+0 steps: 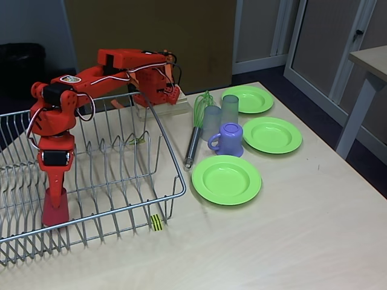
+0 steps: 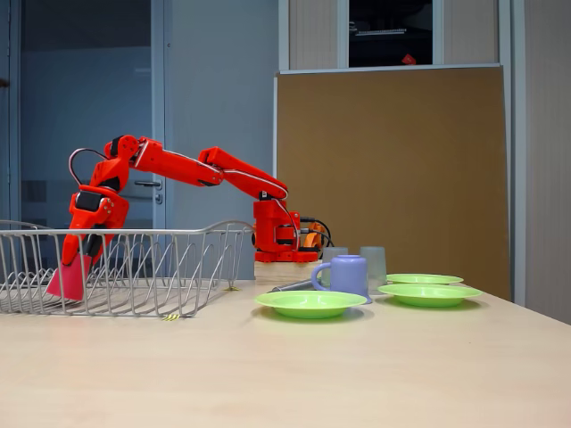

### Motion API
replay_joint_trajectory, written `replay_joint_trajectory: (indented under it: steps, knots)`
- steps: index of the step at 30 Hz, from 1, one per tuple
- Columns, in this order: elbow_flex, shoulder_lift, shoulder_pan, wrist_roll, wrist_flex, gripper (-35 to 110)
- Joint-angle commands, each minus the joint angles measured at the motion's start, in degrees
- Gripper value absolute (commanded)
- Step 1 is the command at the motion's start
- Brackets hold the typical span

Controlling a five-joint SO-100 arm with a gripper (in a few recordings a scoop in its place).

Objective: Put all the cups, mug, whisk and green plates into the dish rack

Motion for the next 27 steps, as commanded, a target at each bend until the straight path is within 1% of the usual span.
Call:
replay_joint_trajectory:
  steps: [1,6,17,23,27]
  knots:
    - [-1.67,1.67,1.41,-0.62,0.7,30]
    - [-1.76,2.02,1.58,-0.62,0.88,35]
    - [-2.64,3.52,0.79,-0.44,2.81,36]
    - [-2.46,8.88,-1.32,-0.35,7.56,36]
    - [-1.05,13.1,-4.75,0.88,11.78,33]
